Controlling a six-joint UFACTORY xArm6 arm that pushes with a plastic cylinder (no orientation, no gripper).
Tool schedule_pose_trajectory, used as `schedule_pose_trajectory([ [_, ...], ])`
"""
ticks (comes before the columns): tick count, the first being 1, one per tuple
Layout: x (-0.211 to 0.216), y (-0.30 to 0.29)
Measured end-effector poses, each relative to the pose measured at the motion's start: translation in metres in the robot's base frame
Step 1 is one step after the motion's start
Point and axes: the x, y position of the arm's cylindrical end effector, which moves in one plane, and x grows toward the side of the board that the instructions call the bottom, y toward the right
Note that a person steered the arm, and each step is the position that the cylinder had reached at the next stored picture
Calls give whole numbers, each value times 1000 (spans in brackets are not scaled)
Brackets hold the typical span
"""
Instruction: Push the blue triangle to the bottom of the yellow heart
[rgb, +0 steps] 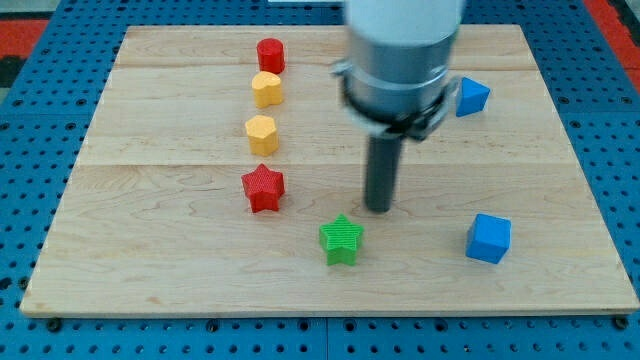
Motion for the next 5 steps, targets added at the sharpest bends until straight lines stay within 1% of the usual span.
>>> schedule_pose_trajectory([
  [1, -69, 101],
  [2, -114, 167],
  [3, -140, 166],
  [4, -149, 137],
  [5, -132, 71],
])
